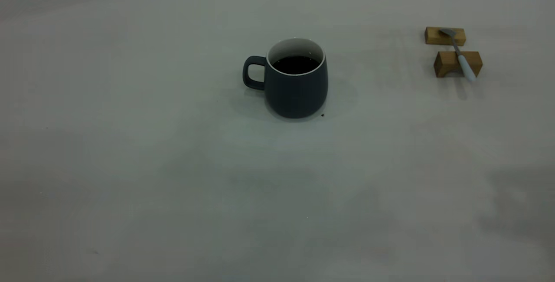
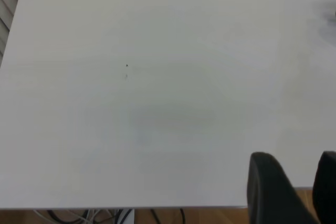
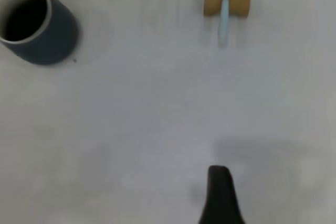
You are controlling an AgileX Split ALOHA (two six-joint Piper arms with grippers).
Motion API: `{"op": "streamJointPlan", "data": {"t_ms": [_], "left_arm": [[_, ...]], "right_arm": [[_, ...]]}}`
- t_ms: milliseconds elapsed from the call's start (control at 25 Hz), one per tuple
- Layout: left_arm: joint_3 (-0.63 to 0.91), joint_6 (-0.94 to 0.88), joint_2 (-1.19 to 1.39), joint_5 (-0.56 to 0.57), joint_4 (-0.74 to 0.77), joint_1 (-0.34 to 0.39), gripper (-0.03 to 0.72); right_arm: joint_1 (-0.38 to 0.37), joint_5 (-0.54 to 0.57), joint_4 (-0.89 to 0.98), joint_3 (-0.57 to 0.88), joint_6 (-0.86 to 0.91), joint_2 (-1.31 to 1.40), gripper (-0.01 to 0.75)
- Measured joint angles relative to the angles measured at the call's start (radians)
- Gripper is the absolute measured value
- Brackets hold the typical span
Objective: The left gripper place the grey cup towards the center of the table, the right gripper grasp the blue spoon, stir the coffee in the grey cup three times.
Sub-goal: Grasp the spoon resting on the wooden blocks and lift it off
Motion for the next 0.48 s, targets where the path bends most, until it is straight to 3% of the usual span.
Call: {"op": "streamJointPlan", "data": {"t_ms": [280,480], "left_arm": [[0.000,0.000,0.000,0.000,0.000,0.000,0.277],[0.000,0.000,0.000,0.000,0.000,0.000,0.277]], "right_arm": [[0.022,-0.049,0.047,-0.278,-0.100,0.602,0.624],[0.035,-0.033,0.051,-0.463,-0.126,0.884,0.624]]}}
